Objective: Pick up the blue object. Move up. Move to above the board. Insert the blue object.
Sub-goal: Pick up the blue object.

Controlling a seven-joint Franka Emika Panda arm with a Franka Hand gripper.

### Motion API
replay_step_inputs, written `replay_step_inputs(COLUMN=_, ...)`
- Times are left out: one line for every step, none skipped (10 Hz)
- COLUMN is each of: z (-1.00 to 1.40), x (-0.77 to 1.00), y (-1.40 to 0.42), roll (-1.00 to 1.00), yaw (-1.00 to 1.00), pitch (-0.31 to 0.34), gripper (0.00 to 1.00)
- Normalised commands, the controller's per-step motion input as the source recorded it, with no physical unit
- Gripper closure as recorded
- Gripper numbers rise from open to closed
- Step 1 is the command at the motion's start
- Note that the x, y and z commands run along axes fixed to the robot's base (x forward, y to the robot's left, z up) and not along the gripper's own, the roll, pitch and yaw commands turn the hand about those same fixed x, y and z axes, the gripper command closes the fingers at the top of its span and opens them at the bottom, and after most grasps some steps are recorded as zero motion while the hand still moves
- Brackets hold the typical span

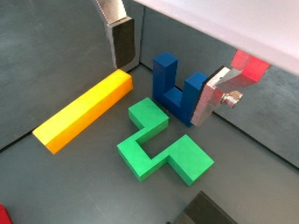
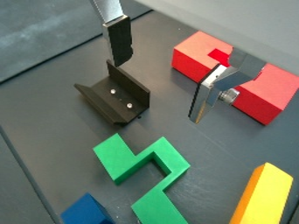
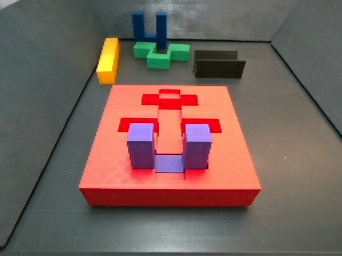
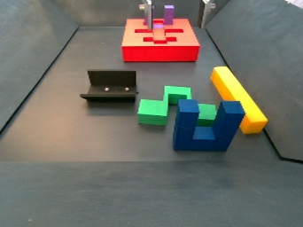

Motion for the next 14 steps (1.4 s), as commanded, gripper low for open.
replay_step_inputs(z=-0.02, x=0.02, y=0.00, roll=0.00, yaw=0.00, pitch=0.000, gripper=0.00)
replay_step_inputs(z=-0.19, x=0.10, y=0.00, roll=0.00, yaw=-0.25, pitch=0.000, gripper=0.00)
replay_step_inputs(z=-0.25, x=0.03, y=0.31, roll=0.04, yaw=-0.56, pitch=0.000, gripper=0.00)
replay_step_inputs(z=-0.16, x=0.00, y=0.52, roll=0.01, yaw=-0.49, pitch=0.009, gripper=0.00)
replay_step_inputs(z=-0.05, x=0.00, y=0.58, roll=0.04, yaw=-0.41, pitch=0.040, gripper=0.00)
replay_step_inputs(z=0.00, x=0.00, y=0.54, roll=0.07, yaw=-0.42, pitch=0.024, gripper=0.00)
replay_step_inputs(z=0.00, x=0.00, y=0.56, roll=0.06, yaw=-0.41, pitch=0.020, gripper=0.00)
replay_step_inputs(z=0.00, x=0.02, y=0.71, roll=0.00, yaw=-0.31, pitch=0.026, gripper=0.00)
replay_step_inputs(z=-0.11, x=0.17, y=0.73, roll=-0.05, yaw=-0.01, pitch=0.019, gripper=0.00)
replay_step_inputs(z=-0.13, x=0.27, y=0.80, roll=-0.12, yaw=0.00, pitch=0.011, gripper=0.00)
replay_step_inputs(z=-0.09, x=0.26, y=0.81, roll=-0.15, yaw=0.04, pitch=0.000, gripper=0.00)
replay_step_inputs(z=-0.02, x=0.35, y=0.75, roll=-0.17, yaw=0.05, pitch=0.004, gripper=0.00)
replay_step_inputs(z=-0.04, x=0.41, y=0.40, roll=-0.09, yaw=0.00, pitch=0.034, gripper=0.00)
replay_step_inputs(z=-0.48, x=0.15, y=0.11, roll=0.00, yaw=0.00, pitch=0.000, gripper=0.00)
